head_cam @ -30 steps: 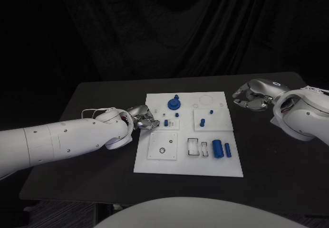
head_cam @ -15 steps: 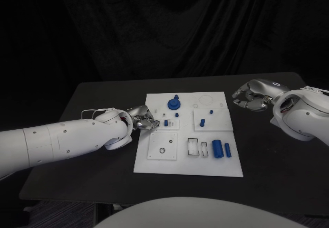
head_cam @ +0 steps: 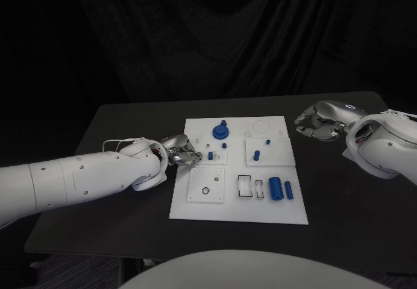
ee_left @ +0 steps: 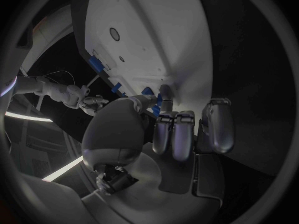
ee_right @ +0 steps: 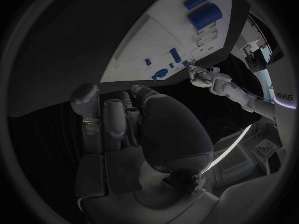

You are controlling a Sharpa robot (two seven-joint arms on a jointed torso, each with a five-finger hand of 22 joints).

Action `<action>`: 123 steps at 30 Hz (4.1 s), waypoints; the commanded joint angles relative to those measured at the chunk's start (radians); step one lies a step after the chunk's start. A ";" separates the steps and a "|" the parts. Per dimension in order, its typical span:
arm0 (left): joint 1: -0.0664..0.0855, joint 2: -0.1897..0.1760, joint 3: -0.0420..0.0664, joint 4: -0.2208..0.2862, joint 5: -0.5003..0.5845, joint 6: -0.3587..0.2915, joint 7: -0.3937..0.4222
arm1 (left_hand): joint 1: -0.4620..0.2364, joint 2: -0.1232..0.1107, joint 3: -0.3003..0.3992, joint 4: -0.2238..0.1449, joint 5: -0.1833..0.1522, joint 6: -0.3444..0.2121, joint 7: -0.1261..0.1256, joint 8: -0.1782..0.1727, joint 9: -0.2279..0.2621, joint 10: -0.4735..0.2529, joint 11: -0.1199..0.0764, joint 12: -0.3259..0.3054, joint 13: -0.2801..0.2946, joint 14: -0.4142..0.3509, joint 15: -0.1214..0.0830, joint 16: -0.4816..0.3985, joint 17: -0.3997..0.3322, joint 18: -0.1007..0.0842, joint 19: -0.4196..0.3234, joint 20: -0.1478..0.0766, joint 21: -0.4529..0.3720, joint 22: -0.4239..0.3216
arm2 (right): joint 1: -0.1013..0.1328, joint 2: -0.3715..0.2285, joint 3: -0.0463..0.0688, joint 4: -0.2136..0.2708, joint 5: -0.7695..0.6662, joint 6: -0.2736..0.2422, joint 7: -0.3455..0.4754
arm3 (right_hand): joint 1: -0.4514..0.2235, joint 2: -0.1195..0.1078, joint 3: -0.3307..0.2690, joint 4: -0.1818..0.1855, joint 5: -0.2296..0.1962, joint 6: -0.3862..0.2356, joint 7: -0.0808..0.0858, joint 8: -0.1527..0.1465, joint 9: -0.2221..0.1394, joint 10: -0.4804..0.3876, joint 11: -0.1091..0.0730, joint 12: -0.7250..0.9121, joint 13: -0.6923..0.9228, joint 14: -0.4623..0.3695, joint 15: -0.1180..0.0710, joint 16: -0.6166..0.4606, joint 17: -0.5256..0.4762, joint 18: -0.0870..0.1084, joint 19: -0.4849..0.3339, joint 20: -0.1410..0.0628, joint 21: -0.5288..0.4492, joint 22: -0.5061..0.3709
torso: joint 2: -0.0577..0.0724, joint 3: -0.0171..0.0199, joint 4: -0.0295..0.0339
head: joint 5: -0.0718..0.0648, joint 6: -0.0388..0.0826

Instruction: Assemble the parts on the task board

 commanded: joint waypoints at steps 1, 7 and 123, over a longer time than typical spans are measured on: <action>-0.003 0.000 0.000 0.000 0.002 0.015 0.033 | -0.010 0.005 -0.001 0.008 0.007 0.000 -0.001 0.002 0.002 0.102 -0.003 -0.001 0.263 0.104 -0.002 0.003 0.263 0.007 -0.007 0.003 -0.004 0.183 | -0.003 0.000 0.001 0.000 -0.003 0.004 -0.016 | -0.001 -0.005 0.006 -0.001 0.006 -0.003 0.001 -0.005 -0.001 -0.006 -0.002 -0.007 0.108 0.015 0.004 -0.005 -0.001 0.005 -0.006 -0.002 -0.006 0.042 | 0.000 0.0003 -0.0001 | 0.000 0.000; -0.003 -0.002 0.000 0.000 0.002 0.011 0.048 | -0.013 0.013 -0.003 0.015 0.010 0.001 -0.002 0.003 0.004 0.102 -0.003 -0.001 0.263 0.104 -0.001 0.003 0.263 0.007 -0.008 0.003 -0.005 0.183 | -0.003 -0.001 0.001 0.000 -0.003 0.004 -0.016 | -0.001 -0.005 0.006 -0.001 0.006 -0.003 0.001 -0.005 -0.001 -0.006 -0.002 -0.007 0.108 0.015 0.004 -0.005 -0.001 0.005 -0.006 -0.002 -0.006 0.042 | 0.000 0.0003 -0.0001 | 0.001 0.000; 0.005 -0.107 0.000 0.093 -0.011 -0.213 0.231 | 0.121 0.046 -0.309 0.000 -0.131 -0.109 0.015 -0.059 -0.021 0.102 0.009 -0.001 0.263 0.104 0.004 0.003 0.263 -0.004 0.029 0.008 0.040 0.197 | -0.011 -0.008 0.001 0.003 -0.002 -0.003 -0.010 | -0.008 -0.006 0.010 0.000 0.005 -0.003 -0.001 -0.007 -0.003 -0.010 -0.006 -0.012 0.103 0.014 0.000 -0.009 -0.004 0.006 -0.007 -0.006 -0.012 0.042 | 0.000 0.0001 0.0000 | 0.010 0.000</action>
